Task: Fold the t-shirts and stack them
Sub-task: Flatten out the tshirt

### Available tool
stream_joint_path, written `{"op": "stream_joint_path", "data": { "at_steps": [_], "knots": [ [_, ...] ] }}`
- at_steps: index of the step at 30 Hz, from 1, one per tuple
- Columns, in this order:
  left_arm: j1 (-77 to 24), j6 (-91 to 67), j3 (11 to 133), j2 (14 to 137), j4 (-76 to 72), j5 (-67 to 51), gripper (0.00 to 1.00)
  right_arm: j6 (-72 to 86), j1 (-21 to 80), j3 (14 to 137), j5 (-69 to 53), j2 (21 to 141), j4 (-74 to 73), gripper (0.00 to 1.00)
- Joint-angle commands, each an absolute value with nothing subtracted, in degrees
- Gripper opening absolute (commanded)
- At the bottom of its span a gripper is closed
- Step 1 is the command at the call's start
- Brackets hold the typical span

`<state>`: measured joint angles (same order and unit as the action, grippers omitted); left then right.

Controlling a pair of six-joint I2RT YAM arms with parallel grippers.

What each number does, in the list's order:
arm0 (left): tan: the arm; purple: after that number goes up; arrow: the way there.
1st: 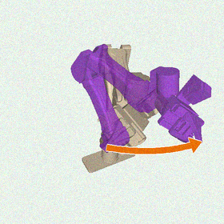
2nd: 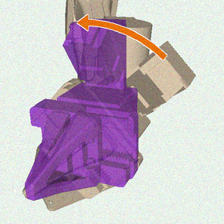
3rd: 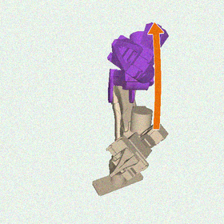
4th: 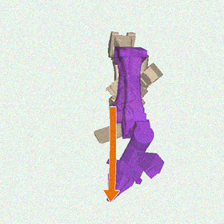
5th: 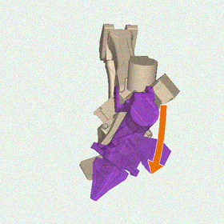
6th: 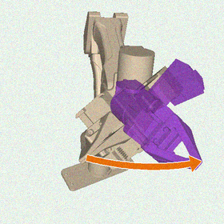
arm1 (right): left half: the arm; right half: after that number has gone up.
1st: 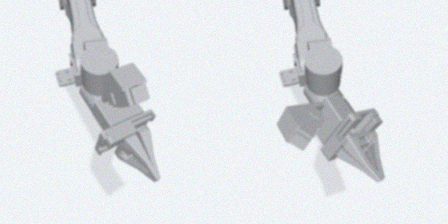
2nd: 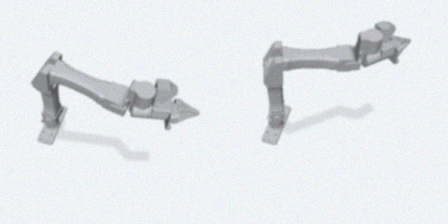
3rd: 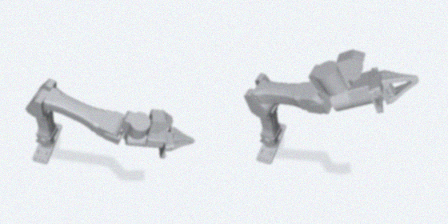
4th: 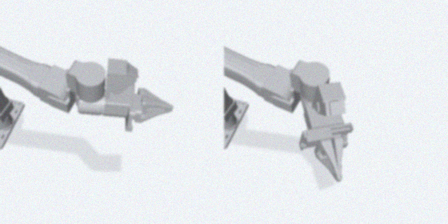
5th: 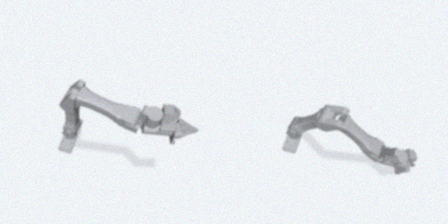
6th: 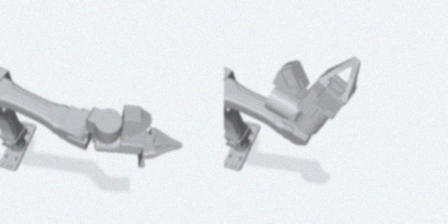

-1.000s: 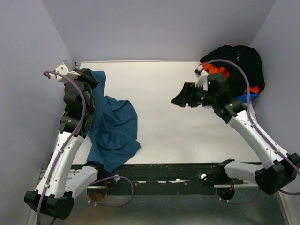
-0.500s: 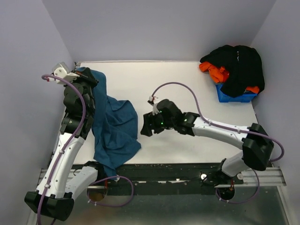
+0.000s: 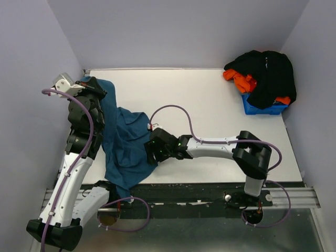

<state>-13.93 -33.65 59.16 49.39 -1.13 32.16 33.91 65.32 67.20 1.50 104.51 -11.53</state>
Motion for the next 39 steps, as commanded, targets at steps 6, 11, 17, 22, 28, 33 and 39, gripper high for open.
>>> {"op": "stream_joint_path", "data": {
  "at_steps": [6,11,17,22,28,33,39],
  "knots": [
    [-13.6,-33.0,58.6,48.0,-2.3,34.0,0.00,35.8,66.9,71.5,4.8,110.9,-13.6,0.60],
    [-13.6,-33.0,58.1,48.2,-2.5,34.2,0.00,36.5,66.7,67.7,5.1,107.0,-12.0,0.20],
    [-13.6,-34.8,56.6,50.8,-4.7,30.2,0.00,35.7,57.5,61.9,8.4,96.5,-15.9,0.01],
    [-13.7,-36.1,57.1,55.4,-6.0,27.4,0.00,32.8,40.2,56.8,7.3,86.5,-18.4,0.01],
    [-13.8,-39.1,54.1,58.5,-7.8,24.3,0.00,31.1,22.4,58.5,9.2,80.9,-22.2,0.01],
    [-13.8,-40.7,47.6,58.5,-11.2,23.3,0.00,28.3,17.0,66.0,10.1,83.0,-24.9,0.09],
    [-14.0,-41.7,41.2,57.9,-14.4,20.7,0.00,25.5,19.1,63.1,4.9,79.8,-25.5,0.68]
  ]
}}
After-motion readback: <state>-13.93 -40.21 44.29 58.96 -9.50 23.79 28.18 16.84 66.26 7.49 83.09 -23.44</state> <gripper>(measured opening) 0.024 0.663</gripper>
